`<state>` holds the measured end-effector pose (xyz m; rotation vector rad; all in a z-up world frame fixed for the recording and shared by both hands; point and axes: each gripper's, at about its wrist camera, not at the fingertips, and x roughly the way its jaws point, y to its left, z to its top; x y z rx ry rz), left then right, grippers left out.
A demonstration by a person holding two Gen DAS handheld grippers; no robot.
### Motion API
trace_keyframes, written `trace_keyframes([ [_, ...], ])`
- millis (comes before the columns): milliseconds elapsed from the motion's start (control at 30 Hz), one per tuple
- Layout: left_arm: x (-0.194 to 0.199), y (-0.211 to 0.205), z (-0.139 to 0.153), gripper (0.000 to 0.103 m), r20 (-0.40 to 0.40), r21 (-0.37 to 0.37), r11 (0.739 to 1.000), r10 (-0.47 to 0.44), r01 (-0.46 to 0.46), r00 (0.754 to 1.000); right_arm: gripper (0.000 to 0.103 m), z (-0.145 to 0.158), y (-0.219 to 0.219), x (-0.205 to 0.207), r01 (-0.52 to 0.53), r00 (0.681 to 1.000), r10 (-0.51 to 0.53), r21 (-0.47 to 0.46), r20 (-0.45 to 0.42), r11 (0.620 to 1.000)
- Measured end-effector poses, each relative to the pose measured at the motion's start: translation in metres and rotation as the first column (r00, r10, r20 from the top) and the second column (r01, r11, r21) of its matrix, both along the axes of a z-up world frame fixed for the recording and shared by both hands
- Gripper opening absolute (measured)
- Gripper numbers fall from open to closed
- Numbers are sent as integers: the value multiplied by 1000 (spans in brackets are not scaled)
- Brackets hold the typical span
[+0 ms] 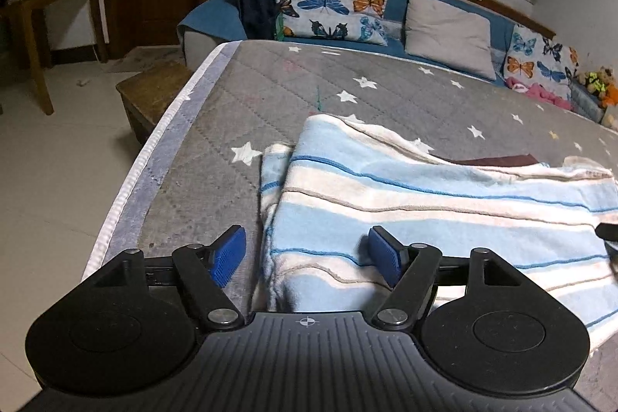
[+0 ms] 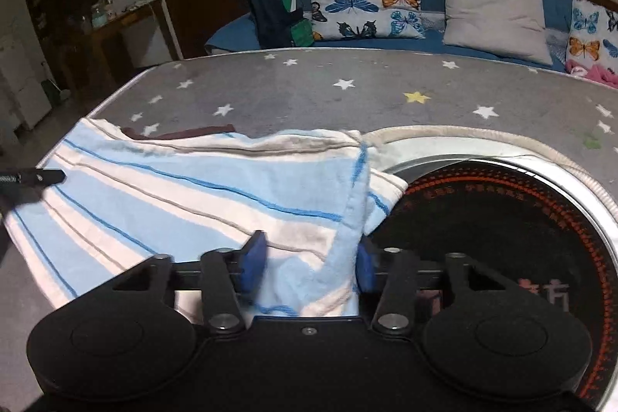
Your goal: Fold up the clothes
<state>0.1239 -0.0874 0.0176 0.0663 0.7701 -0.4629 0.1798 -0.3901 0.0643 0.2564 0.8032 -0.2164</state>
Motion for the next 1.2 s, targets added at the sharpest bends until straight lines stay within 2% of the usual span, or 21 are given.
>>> trace_keyframes([
  [67,2,-7,-1,59,-6,-14,1000,-9,9,1000,41,1,1,0,3,1000,-3,-7,2,1000],
  [100,2,-9,0,51,-10,-17,1000,-11,11,1000,25,3,2,-1,3,1000,-3,-4,5,1000],
  [133,0,-9,1,38,-12,-23,1000,-11,10,1000,23,4,2,-1,1,1000,-1,5,9,1000],
  [233,-3,-8,7,17,-19,-40,999,-9,9,1000,19,8,5,-3,-6,1000,6,12,9,1000],
  [333,-12,-3,21,13,-8,-77,997,-9,8,1000,16,23,11,-9,-16,999,16,-8,46,1000],
  [533,-39,5,76,13,118,-160,986,-28,46,993,16,77,33,-18,-68,986,84,-111,148,992],
  [700,-57,16,123,13,235,-218,974,-4,57,972,16,122,46,-17,-76,966,122,-204,226,976],
  [800,-63,14,145,13,297,-208,977,19,45,955,16,142,45,-10,-62,954,125,-231,272,971],
  [1000,-51,2,127,13,271,-148,989,32,9,962,16,109,39,10,-75,974,118,-218,192,973],
  [1200,-30,-15,55,17,115,-28,999,34,-31,993,16,71,32,30,-90,989,111,-199,98,976],
])
